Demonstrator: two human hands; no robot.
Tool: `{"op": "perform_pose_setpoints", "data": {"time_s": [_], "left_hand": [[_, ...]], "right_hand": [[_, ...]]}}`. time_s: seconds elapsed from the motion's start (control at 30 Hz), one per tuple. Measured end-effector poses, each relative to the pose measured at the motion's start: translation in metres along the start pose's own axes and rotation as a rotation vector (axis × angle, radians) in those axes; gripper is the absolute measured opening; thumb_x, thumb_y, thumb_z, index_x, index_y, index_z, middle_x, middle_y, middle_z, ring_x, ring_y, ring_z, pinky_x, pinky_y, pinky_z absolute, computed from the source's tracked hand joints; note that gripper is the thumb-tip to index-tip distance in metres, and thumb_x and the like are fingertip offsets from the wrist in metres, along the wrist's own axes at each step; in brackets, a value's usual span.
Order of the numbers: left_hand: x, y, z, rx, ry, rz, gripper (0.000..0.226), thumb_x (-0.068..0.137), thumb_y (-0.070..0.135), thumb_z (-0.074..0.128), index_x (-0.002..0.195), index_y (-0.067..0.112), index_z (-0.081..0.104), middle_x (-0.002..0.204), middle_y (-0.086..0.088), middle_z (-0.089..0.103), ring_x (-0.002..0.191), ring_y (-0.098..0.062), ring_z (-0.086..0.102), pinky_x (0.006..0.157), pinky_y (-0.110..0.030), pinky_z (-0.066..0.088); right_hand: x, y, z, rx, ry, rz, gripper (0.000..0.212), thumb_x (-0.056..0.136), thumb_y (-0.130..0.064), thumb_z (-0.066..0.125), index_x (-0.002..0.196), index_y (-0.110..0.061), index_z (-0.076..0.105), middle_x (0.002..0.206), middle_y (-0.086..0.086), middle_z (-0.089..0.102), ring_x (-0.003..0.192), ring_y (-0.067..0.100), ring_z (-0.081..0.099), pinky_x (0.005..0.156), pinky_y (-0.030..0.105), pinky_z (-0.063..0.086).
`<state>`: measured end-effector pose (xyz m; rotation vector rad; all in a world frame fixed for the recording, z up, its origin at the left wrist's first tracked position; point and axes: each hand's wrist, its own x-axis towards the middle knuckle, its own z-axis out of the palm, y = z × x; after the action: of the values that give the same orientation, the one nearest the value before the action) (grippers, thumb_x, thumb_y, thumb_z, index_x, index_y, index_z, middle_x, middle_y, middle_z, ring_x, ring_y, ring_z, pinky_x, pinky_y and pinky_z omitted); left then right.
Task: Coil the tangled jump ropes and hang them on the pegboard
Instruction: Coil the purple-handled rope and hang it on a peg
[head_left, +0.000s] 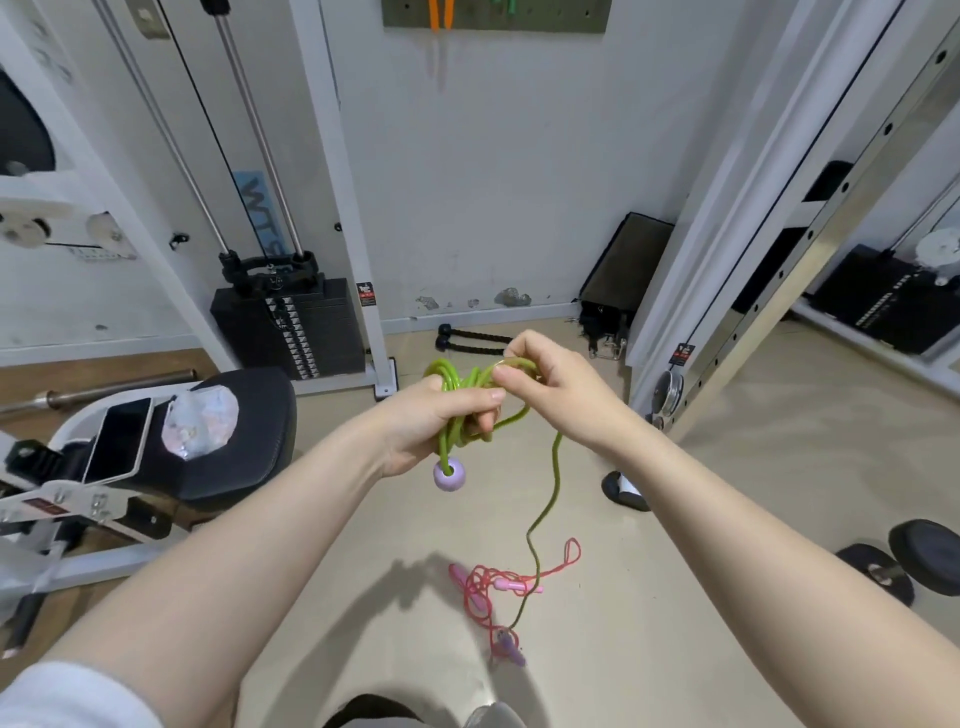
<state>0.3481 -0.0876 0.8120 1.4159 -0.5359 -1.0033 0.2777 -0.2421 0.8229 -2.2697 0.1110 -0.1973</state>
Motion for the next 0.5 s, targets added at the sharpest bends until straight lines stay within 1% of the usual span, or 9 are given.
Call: {"op": "perform_pose_setpoints", "data": {"time_s": [0.03,0.07,0.13,0.17,0.27,0.33,0.4,0.47,0.5], "left_hand": [[-0.002,-0.002,-0.005,0.0,0.002,-0.001,0.034,0.083,0.018,0.063,0.049,0.013,0.058,0.06,0.002,0.055,0.058,-0.007,0.052,0.066,-0.029,0.045],[-0.004,-0.002,-0.009,-0.001,0.0,-0.001,0.033,0.081,0.018,0.065,0.049,0.014,0.06,0.063,0.001,0.056,0.063,-0.008,0.054,0.069,-0.03,0.046],[-0.009,-0.003,-0.016,-0.046,0.001,0.025,0.027,0.079,0.02,0.062,0.052,0.017,0.063,0.065,0.0,0.058,0.071,-0.012,0.058,0.07,-0.024,0.048],[-0.01,-0.005,-0.022,-0.108,0.011,0.043,0.025,0.079,0.021,0.059,0.054,0.017,0.063,0.065,0.0,0.058,0.07,-0.013,0.06,0.068,-0.023,0.05],[-0.018,-0.006,-0.036,-0.306,0.005,0.056,0.023,0.077,0.022,0.059,0.056,0.014,0.064,0.065,-0.002,0.059,0.057,-0.012,0.059,0.058,-0.022,0.051],[-0.024,-0.005,-0.042,-0.315,-0.065,0.042,0.02,0.067,0.028,0.076,0.059,0.012,0.066,0.066,-0.005,0.058,0.048,-0.009,0.054,0.05,-0.018,0.047],[-0.028,-0.004,-0.043,-0.337,-0.184,0.023,0.033,0.055,0.033,0.087,0.063,0.01,0.066,0.068,-0.007,0.058,0.037,-0.003,0.046,0.042,-0.013,0.041],[-0.031,-0.002,-0.045,-0.423,-0.307,0.03,0.033,0.058,0.036,0.086,0.065,0.012,0.065,0.069,-0.002,0.061,0.032,0.003,0.04,0.039,-0.011,0.037],[-0.032,-0.002,-0.048,-0.475,-0.359,0.052,0.03,0.063,0.038,0.083,0.069,0.014,0.067,0.068,0.002,0.062,0.031,0.004,0.038,0.041,-0.009,0.035]], "right_hand": [[0.001,-0.003,0.004,-0.098,-0.013,-0.018,0.019,0.093,-0.035,0.051,0.095,-0.016,0.05,0.081,0.006,0.061,0.069,0.011,0.05,0.066,0.033,0.037],[0.002,-0.005,0.009,-0.189,-0.031,-0.033,0.021,0.095,-0.04,0.045,0.104,-0.021,0.049,0.088,0.001,0.061,0.074,0.011,0.051,0.067,0.032,0.038],[0.004,-0.009,0.014,-0.288,-0.07,-0.056,0.038,0.096,-0.049,0.031,0.127,-0.033,0.044,0.113,-0.005,0.052,0.093,0.011,0.052,0.078,0.034,0.042],[0.005,-0.011,0.016,-0.291,-0.091,-0.066,0.045,0.093,-0.053,0.024,0.134,-0.04,0.039,0.118,-0.008,0.045,0.098,0.011,0.049,0.081,0.035,0.042],[0.009,-0.019,0.022,-0.339,-0.154,-0.094,0.057,0.087,-0.057,0.014,0.139,-0.046,0.032,0.12,-0.012,0.033,0.093,0.006,0.041,0.079,0.033,0.04],[0.013,-0.027,0.029,-0.345,-0.206,-0.105,0.059,0.086,-0.058,0.012,0.139,-0.045,0.034,0.123,-0.01,0.036,0.094,0.006,0.043,0.083,0.033,0.041],[0.02,-0.035,0.037,-0.123,-0.236,-0.095,0.061,0.089,-0.061,0.013,0.134,-0.035,0.046,0.122,-0.006,0.051,0.097,0.009,0.055,0.091,0.032,0.043],[0.029,-0.042,0.044,0.165,-0.223,-0.031,0.066,0.093,-0.059,0.014,0.12,-0.022,0.062,0.11,0.0,0.067,0.101,0.009,0.062,0.096,0.026,0.043],[0.034,-0.044,0.048,0.275,-0.196,0.015,0.068,0.093,-0.059,0.014,0.11,-0.019,0.067,0.101,0.0,0.07,0.096,0.009,0.063,0.094,0.026,0.044]]}}
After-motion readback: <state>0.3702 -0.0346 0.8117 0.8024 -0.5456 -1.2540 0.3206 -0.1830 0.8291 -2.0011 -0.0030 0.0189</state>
